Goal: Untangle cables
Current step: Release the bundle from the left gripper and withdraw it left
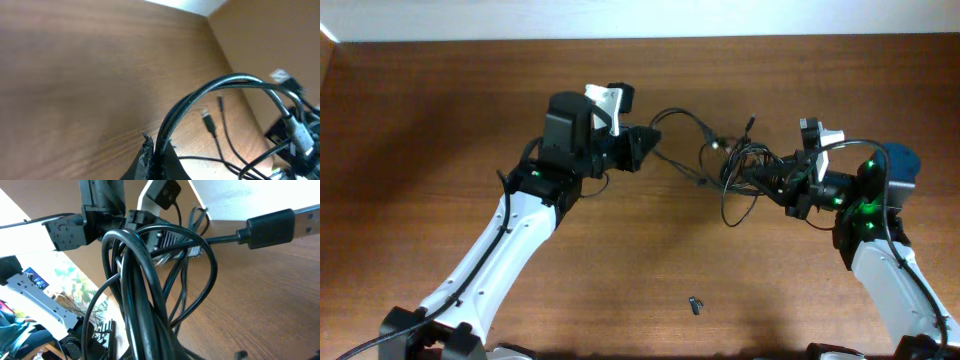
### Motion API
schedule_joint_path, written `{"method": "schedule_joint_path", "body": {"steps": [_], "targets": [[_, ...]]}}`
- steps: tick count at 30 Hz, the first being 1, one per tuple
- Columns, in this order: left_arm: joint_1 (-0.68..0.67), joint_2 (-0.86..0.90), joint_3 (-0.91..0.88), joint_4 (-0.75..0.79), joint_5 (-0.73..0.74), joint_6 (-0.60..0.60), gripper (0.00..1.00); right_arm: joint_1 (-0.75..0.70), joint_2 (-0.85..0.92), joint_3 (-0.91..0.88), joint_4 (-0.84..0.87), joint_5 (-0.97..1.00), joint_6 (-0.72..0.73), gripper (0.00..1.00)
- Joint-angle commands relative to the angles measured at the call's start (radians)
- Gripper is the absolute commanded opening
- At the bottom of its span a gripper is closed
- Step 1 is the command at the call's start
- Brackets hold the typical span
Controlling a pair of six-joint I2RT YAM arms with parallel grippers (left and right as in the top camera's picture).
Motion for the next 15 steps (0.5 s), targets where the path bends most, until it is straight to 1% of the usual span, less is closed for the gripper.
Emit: {"method": "schedule_joint_path", "body": {"steps": [1, 3, 4, 5, 6, 8, 9, 10, 13, 15], "targets": [[0.012, -0.017, 0.006, -0.015, -0.129, -0.095, 0.00, 0.004, -0.008, 0.004, 0.003, -0.005, 0.002, 0.04], [0.012, -0.017, 0.006, -0.039, -0.166, -0.095, 0.00, 0.004, -0.008, 0.004, 0.003, -0.005, 0.002, 0.04], [0.012, -0.017, 0.006, -0.065, -0.203, -0.095, 0.05, 0.004, -0.008, 0.004, 0.003, -0.005, 0.002, 0.04], [0.012, -0.017, 0.006, -0.087, -0.233, -0.095, 0.22, 0.004, -0.008, 0.004, 0.003, -0.005, 0.002, 0.04], [0.012, -0.017, 0.006, -0.106, -0.261, -0.094, 0.31, 0.004, -0.008, 0.004, 0.003, -0.002, 0.002, 0.04], [0.012, -0.017, 0.006, -0.114, -0.282, -0.095, 0.41, 0.004, -0.008, 0.004, 0.003, -0.002, 0.002, 0.04], [0.012, -0.017, 0.006, -0.114, -0.282, -0.095, 0.92, 0.004, -0.008, 0.004, 0.003, -0.002, 0.002, 0.04], [0.012, -0.017, 0.006, -0.114, -0.281, -0.095, 0.99, 0.004, -0.008, 0.004, 0.003, -0.002, 0.002, 0.04], [0.011, -0.017, 0.006, -0.114, -0.273, -0.094, 0.99, 0.004, -0.008, 0.004, 0.003, -0.002, 0.002, 0.04], [0.012, -0.017, 0.006, -0.101, -0.203, -0.002, 0.99, 0.004, -0.008, 0.004, 0.003, -0.002, 0.002, 0.04]]}}
